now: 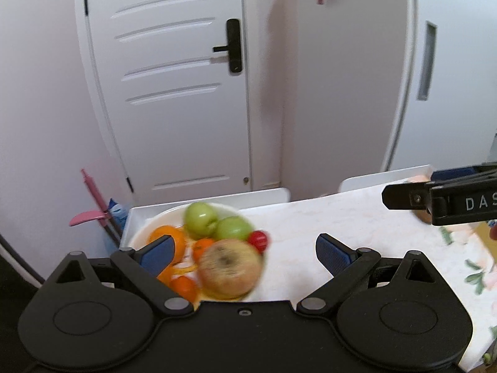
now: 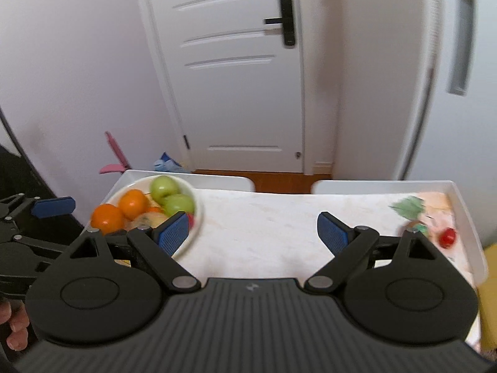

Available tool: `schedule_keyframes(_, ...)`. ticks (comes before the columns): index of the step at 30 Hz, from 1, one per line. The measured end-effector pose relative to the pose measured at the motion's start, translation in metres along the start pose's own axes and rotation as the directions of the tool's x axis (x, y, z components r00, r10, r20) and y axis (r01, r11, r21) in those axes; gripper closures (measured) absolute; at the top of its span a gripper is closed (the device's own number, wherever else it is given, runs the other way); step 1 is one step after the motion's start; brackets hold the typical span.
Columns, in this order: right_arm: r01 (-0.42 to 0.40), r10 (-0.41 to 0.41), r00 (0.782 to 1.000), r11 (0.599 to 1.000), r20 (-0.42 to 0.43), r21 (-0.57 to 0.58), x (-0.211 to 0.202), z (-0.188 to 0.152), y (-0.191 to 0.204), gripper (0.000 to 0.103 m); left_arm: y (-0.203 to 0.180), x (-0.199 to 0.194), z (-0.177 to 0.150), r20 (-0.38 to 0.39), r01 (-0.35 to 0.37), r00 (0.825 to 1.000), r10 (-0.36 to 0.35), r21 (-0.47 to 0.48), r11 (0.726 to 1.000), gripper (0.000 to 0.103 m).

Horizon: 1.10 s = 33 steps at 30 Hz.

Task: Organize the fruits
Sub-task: 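Move both tools toward the kiwi and red tomato on the floral cloth, then grasp the kiwi with the left tool while the right tool grasps a red tomato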

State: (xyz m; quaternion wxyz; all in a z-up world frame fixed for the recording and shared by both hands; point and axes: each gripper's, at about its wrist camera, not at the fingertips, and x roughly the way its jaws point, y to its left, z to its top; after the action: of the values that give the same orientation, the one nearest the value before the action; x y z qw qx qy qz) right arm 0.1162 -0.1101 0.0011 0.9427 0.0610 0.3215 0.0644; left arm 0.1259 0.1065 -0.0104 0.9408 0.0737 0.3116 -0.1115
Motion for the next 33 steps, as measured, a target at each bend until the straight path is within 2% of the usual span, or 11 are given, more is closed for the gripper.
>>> schedule_keyframes(9, 0.057, -0.057, 0.998, 0.998, -0.014, 0.003, -0.022, -0.01, -0.09, 0.0, -0.081, 0.006, 0.012, -0.012, 0.063, 0.998, -0.063, 0.02, 0.998, 0.004)
schedule_keyframes(17, 0.078, -0.079, 0.996, 0.997, -0.051, -0.011, -0.014, -0.026, -0.176, 0.003, -0.15, 0.035, 0.018, -0.042, 0.102, 0.994, -0.1, 0.052, 0.993, 0.004)
schedule_keyframes(25, 0.047, -0.06, 0.994, 0.988, -0.087, -0.146, 0.017, -0.038, -0.241, 0.014, -0.206, 0.084, 0.021, -0.076, 0.132, 0.989, -0.125, 0.085, 0.988, 0.004)
schedule_keyframes(28, 0.028, -0.049, 0.994, 0.978, -0.096, -0.208, 0.03, -0.043, -0.256, 0.019, -0.222, 0.103, 0.023, -0.083, 0.141, 0.988, -0.134, 0.091, 0.986, 0.004)
schedule_keyframes(33, -0.008, -0.022, 0.995, 0.952, -0.094, -0.305, 0.044, -0.049, -0.27, 0.022, -0.246, 0.131, 0.027, -0.094, 0.163, 0.984, -0.153, 0.113, 0.98, 0.004)
